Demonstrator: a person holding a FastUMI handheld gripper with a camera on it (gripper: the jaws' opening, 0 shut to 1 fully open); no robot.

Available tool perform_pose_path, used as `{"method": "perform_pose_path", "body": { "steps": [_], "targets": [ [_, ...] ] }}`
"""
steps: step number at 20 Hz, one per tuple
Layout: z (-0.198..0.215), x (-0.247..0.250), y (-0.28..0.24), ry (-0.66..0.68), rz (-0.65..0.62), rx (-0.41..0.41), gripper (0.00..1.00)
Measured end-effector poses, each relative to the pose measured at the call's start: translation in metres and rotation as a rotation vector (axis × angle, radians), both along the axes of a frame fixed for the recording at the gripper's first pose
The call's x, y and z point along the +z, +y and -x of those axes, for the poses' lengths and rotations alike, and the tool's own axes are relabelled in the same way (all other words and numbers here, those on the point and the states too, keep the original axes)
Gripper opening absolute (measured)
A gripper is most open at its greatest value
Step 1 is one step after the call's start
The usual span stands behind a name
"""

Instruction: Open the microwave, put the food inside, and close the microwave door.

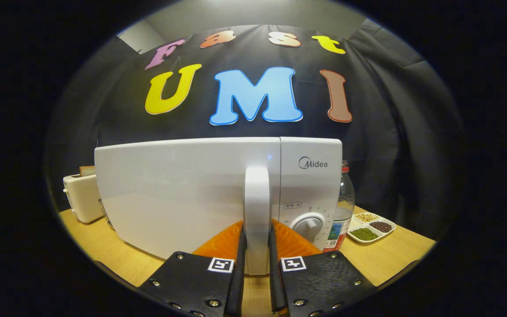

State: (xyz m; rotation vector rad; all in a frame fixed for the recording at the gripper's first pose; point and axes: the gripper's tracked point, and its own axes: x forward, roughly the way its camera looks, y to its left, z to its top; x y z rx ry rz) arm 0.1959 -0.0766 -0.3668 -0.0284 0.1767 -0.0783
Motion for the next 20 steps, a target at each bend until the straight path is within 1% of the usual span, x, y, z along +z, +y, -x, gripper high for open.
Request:
{"method": "perform_pose_path", "body": {
  "steps": [1, 2, 3, 6, 13, 14, 15, 16, 18, 20],
  "targets": [
    [-0.003, -0.002, 0.0, 0.001, 0.003, 0.002, 0.16],
    [-0.001, -0.005, 0.001, 0.002, 0.007, -0.005, 0.16],
    [0.001, -0.002, -0.001, 0.008, 0.012, -0.015, 0.09],
    [0.001, -0.002, 0.0, 0.024, -0.013, -0.021, 0.09],
    [0.005, -0.001, 0.001, 0.016, -0.009, -0.009, 0.09],
    [0.009, -0.002, 0.003, 0.027, -0.007, -0.01, 0.09],
    [0.015, 0.001, 0.005, -0.008, 0.013, -0.017, 0.09],
    [0.03, 0.004, 0.007, -0.001, 0.056, -0.006, 0.09],
    [0.041, 0.005, 0.013, 0.007, 0.045, 0.023, 0.09],
    [0.054, 0.002, 0.017, 0.064, 0.037, 0.056, 0.09]
  ]
}}
